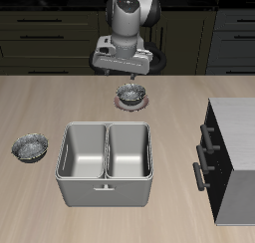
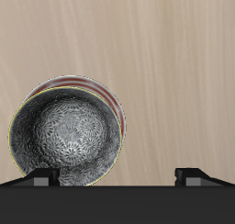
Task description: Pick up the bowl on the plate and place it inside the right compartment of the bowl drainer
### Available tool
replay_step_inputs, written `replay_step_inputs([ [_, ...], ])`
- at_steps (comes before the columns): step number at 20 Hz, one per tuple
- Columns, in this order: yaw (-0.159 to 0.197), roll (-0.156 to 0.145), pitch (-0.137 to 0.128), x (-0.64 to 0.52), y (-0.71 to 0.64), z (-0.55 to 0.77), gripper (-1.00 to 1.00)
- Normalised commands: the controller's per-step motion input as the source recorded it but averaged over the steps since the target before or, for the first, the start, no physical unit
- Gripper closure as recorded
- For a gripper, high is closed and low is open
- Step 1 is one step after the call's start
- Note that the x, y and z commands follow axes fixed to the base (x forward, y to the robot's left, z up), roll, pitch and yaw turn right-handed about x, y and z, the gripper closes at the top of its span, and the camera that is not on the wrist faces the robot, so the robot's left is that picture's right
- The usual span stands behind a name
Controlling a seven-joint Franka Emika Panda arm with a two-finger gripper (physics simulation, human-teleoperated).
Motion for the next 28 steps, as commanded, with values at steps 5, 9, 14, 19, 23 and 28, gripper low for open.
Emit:
replay_step_inputs([
  [5,0.005,-0.017,0.018,0.02,-0.05,-0.26,-1.00],
  [9,-0.007,-0.006,0.035,0.00,-0.05,-0.29,-1.00],
  [14,-0.074,0.029,0.038,-0.02,0.02,-0.27,-1.00],
  [19,-0.079,0.042,0.040,-0.09,0.09,-0.20,-1.00],
  [23,-0.093,0.063,0.008,-0.06,0.05,-0.17,-1.00],
  [28,-0.063,0.026,-0.013,-0.03,-0.12,-0.08,1.00],
])
